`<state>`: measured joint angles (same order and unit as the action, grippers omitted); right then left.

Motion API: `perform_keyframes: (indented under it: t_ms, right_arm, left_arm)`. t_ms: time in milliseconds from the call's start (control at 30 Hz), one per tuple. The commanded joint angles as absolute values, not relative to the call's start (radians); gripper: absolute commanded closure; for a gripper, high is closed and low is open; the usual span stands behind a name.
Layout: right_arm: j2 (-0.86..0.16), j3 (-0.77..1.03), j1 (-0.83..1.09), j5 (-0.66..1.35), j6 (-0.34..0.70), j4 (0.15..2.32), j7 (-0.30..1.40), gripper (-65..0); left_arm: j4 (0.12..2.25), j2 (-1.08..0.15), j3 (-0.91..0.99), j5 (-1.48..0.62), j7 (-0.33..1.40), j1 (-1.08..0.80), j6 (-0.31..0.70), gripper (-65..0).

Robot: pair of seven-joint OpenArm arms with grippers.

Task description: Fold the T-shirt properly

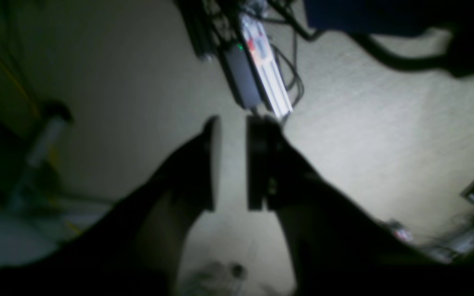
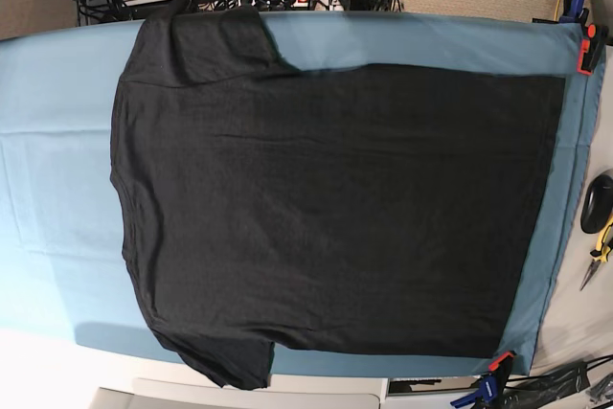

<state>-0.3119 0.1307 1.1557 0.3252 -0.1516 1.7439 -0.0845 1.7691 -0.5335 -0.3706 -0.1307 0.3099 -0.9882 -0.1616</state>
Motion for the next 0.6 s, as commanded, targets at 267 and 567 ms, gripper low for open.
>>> perform_keyframes:
  t_ms: [267,567]
  right_arm:
    - [-0.309,0.446,1.161,0.654,0.006,2.047,0.135,0.0]
    - [-0.207,0.750,0.977,1.331,0.419,2.053,0.638,0.0]
  left_arm:
    - [1.980,-0.635,-0.112,-0.210,0.378,-1.075,-0.143,-9.7]
    - [1.994,-0.634,0.320,-0.673,0.548,-1.075,0.310,-9.6]
